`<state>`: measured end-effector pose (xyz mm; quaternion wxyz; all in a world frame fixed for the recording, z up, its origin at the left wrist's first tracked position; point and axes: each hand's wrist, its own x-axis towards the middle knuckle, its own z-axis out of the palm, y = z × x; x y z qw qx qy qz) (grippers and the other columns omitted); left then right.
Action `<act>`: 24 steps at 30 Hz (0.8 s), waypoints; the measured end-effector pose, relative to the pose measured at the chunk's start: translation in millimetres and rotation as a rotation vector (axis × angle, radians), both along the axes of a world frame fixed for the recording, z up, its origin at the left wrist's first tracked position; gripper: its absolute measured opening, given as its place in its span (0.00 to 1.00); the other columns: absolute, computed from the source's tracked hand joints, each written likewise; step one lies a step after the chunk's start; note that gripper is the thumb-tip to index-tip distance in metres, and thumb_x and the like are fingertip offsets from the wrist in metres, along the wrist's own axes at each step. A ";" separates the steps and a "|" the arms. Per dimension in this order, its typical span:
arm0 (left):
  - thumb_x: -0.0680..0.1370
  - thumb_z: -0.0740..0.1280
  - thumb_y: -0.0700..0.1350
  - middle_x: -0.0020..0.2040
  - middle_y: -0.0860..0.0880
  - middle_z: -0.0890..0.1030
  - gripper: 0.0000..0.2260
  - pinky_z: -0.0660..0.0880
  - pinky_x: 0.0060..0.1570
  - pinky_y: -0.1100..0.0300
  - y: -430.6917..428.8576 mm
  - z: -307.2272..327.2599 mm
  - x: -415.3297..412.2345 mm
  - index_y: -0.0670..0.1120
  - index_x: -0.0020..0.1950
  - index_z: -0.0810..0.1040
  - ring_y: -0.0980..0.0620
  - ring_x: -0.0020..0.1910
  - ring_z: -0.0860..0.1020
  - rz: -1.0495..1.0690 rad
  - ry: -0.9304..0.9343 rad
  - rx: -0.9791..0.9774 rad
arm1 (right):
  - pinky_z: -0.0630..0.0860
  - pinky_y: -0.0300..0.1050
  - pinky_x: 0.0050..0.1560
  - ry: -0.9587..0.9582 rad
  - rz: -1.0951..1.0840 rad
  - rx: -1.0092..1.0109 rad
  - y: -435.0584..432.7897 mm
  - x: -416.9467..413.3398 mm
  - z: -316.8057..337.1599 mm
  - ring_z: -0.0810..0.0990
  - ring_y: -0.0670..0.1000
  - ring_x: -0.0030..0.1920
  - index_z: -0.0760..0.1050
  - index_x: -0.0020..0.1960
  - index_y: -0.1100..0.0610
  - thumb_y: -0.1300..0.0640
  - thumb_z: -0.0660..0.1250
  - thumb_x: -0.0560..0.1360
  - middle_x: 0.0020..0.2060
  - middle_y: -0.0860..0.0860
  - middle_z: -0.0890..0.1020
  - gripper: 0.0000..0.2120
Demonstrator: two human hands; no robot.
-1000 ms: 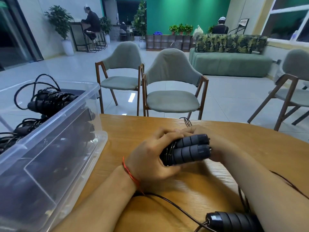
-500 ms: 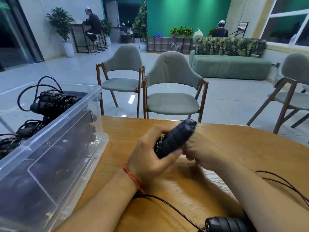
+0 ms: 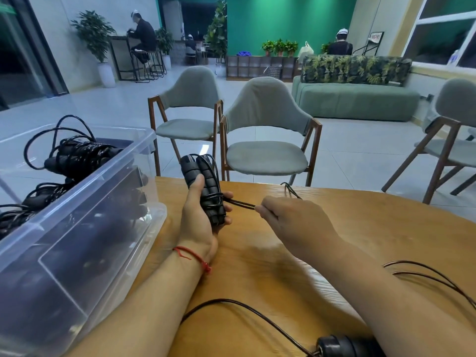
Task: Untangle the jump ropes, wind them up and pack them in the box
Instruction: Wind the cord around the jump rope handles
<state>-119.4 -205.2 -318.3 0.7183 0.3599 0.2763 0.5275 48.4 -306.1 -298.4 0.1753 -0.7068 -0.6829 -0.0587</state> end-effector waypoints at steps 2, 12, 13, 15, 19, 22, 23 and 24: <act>0.84 0.64 0.60 0.47 0.41 0.84 0.18 0.72 0.29 0.58 2.5 -1.1 0.2 0.47 0.63 0.79 0.49 0.35 0.78 0.036 0.047 0.014 | 0.60 0.42 0.31 -0.051 -0.038 -0.050 -0.2 0.7 2.5 0.71 0.46 0.31 0.66 0.41 0.46 0.38 0.50 0.87 0.32 0.44 0.72 0.21; 0.81 0.70 0.60 0.47 0.47 0.86 0.16 0.74 0.28 0.58 30.3 -13.4 -18.5 0.48 0.58 0.80 0.52 0.34 0.80 0.352 0.212 -0.049 | 0.76 0.51 0.42 0.184 -0.070 0.139 4.3 43.9 -1.9 0.79 0.46 0.44 0.83 0.54 0.43 0.39 0.63 0.84 0.43 0.41 0.80 0.12; 0.81 0.70 0.60 0.47 0.47 0.85 0.17 0.75 0.29 0.57 29.7 -14.0 -18.1 0.48 0.58 0.81 0.52 0.35 0.81 0.346 0.261 -0.033 | 0.75 0.51 0.40 0.273 -0.060 0.160 4.2 45.9 -0.6 0.78 0.46 0.42 0.83 0.52 0.44 0.40 0.65 0.84 0.41 0.42 0.80 0.11; 0.81 0.69 0.61 0.44 0.47 0.84 0.18 0.76 0.29 0.57 28.3 -15.6 -17.0 0.48 0.58 0.81 0.51 0.36 0.81 0.332 0.411 0.042 | 0.71 0.49 0.37 0.414 -0.005 0.144 2.8 44.6 0.8 0.76 0.47 0.36 0.83 0.46 0.46 0.42 0.67 0.84 0.34 0.43 0.78 0.12; 0.81 0.67 0.63 0.44 0.48 0.83 0.15 0.79 0.41 0.52 29.6 -20.3 -18.2 0.54 0.57 0.78 0.47 0.43 0.83 0.348 0.693 0.228 | 0.69 0.49 0.38 0.666 0.123 0.065 -2.9 30.6 6.3 0.71 0.47 0.31 0.84 0.42 0.48 0.45 0.67 0.84 0.28 0.47 0.75 0.15; 0.82 0.67 0.62 0.48 0.52 0.82 0.15 0.75 0.41 0.57 22.7 -19.2 -15.6 0.54 0.63 0.75 0.51 0.48 0.82 0.326 0.848 0.401 | 0.70 0.55 0.42 0.798 0.164 0.114 -4.7 22.1 13.6 0.74 0.64 0.39 0.86 0.43 0.47 0.44 0.67 0.84 0.35 0.60 0.78 0.15; 0.82 0.67 0.63 0.49 0.53 0.81 0.17 0.73 0.40 0.58 19.0 -18.5 -13.9 0.56 0.66 0.73 0.54 0.47 0.81 0.302 0.898 0.469 | 0.68 0.53 0.41 0.842 0.175 0.143 -5.9 20.2 15.8 0.72 0.65 0.38 0.86 0.44 0.47 0.44 0.67 0.84 0.33 0.59 0.76 0.15; 0.81 0.66 0.66 0.50 0.55 0.80 0.20 0.72 0.39 0.59 15.1 -17.5 -12.1 0.58 0.68 0.71 0.56 0.47 0.80 0.270 0.939 0.533 | 0.66 0.51 0.39 0.879 0.194 0.164 -7.2 18.5 17.7 0.68 0.63 0.36 0.86 0.44 0.49 0.45 0.66 0.84 0.30 0.55 0.72 0.15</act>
